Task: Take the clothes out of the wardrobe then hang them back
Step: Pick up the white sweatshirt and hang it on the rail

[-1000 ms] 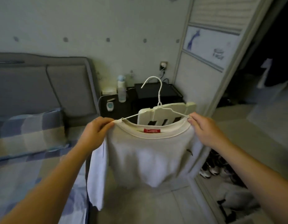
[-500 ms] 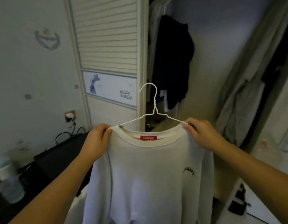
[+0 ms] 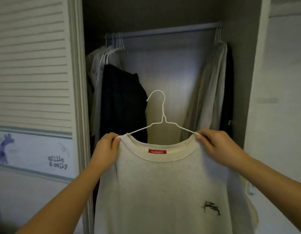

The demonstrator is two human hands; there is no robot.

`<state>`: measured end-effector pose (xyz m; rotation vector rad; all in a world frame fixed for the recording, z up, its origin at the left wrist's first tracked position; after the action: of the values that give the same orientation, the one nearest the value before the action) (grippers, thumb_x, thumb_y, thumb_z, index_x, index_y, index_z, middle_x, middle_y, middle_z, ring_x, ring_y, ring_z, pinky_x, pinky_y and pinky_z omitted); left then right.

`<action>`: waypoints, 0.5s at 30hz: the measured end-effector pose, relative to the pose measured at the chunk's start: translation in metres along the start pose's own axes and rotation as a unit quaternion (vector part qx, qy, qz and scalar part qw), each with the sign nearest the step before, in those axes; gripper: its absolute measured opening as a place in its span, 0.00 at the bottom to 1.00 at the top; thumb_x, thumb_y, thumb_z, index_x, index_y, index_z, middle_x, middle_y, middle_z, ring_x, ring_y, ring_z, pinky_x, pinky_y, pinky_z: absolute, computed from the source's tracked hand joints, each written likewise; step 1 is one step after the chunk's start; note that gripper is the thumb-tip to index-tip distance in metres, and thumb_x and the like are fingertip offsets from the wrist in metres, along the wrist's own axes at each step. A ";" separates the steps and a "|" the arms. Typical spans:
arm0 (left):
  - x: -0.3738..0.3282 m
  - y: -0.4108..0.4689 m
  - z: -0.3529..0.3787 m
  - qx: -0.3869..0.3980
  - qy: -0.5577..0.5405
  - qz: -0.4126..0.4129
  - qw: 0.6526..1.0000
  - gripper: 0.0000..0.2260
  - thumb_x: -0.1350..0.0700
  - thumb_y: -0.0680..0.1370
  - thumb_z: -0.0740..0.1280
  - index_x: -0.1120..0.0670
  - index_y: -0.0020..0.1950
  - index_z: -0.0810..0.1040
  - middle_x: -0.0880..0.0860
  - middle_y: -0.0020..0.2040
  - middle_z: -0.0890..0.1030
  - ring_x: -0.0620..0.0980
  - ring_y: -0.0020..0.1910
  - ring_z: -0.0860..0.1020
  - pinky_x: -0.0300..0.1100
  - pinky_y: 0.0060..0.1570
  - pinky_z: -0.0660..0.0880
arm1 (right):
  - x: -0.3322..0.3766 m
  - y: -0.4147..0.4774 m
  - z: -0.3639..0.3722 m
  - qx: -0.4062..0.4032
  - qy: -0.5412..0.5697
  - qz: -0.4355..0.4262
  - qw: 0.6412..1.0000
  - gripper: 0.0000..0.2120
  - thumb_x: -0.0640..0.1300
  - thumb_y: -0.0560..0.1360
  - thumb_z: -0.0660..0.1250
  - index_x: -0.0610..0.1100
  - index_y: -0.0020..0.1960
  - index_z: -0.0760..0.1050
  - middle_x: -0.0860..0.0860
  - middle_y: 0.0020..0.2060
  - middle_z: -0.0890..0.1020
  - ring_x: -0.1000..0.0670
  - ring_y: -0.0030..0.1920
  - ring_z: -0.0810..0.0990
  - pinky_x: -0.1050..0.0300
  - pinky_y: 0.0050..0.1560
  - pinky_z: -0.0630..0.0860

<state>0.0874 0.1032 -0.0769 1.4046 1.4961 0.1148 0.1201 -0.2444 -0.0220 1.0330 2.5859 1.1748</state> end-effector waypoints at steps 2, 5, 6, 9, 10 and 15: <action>-0.009 0.029 0.021 0.004 -0.016 0.011 1.000 0.07 0.55 0.84 0.59 0.50 0.53 0.77 0.49 0.50 0.77 0.41 0.46 0.74 0.33 0.43 0.67 | -0.009 0.016 -0.015 -0.016 -0.020 0.002 1.000 0.14 0.46 0.80 0.63 0.60 0.38 0.67 0.62 0.29 0.72 0.59 0.33 0.74 0.60 0.34 0.65; -0.029 0.078 0.047 0.015 -0.033 0.038 0.999 0.06 0.55 0.83 0.59 0.50 0.52 0.76 0.48 0.48 0.78 0.40 0.45 0.75 0.30 0.41 0.66 | -0.021 0.038 -0.036 -0.031 -0.049 0.018 0.998 0.11 0.50 0.80 0.60 0.59 0.39 0.67 0.60 0.30 0.73 0.58 0.33 0.74 0.55 0.35 0.69; -0.038 0.095 0.055 0.018 -0.039 0.052 0.998 0.06 0.55 0.83 0.59 0.50 0.52 0.76 0.48 0.48 0.78 0.40 0.45 0.75 0.30 0.40 0.67 | -0.025 0.046 -0.043 -0.039 -0.060 0.023 0.997 0.09 0.51 0.80 0.59 0.56 0.40 0.69 0.59 0.31 0.75 0.55 0.35 0.76 0.52 0.36 0.72; -0.060 0.145 0.078 0.012 -0.057 0.080 0.995 0.07 0.54 0.84 0.59 0.50 0.52 0.76 0.48 0.47 0.78 0.40 0.45 0.75 0.30 0.39 0.67 | -0.031 0.069 -0.065 -0.054 -0.103 0.030 0.993 0.14 0.55 0.79 0.56 0.48 0.44 0.74 0.54 0.33 0.79 0.50 0.37 0.79 0.45 0.39 0.76; -0.066 0.163 0.085 0.009 -0.064 0.086 0.994 0.07 0.54 0.84 0.59 0.50 0.51 0.76 0.48 0.46 0.78 0.40 0.45 0.75 0.31 0.39 0.67 | -0.031 0.078 -0.072 -0.058 -0.117 0.029 0.991 0.13 0.54 0.79 0.57 0.47 0.45 0.75 0.52 0.34 0.80 0.49 0.37 0.79 0.45 0.40 0.76; -0.106 0.252 0.114 -0.018 -0.099 0.136 0.986 0.08 0.56 0.84 0.59 0.54 0.48 0.75 0.51 0.45 0.78 0.50 0.45 0.76 0.41 0.43 0.68 | -0.024 0.129 -0.100 -0.081 -0.198 0.028 0.977 0.12 0.51 0.81 0.58 0.47 0.43 0.71 0.49 0.35 0.79 0.43 0.40 0.79 0.44 0.41 0.75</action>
<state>0.3150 0.0371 0.1005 1.5378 1.1307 0.1651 0.1711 -0.2617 0.1341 1.1725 2.1339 1.0440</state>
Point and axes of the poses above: each hand's wrist, its own y-axis towards the middle knuckle, its own z-axis out of the palm, x = y × z, the point moved 10 cm from there along y, towards the middle knuckle
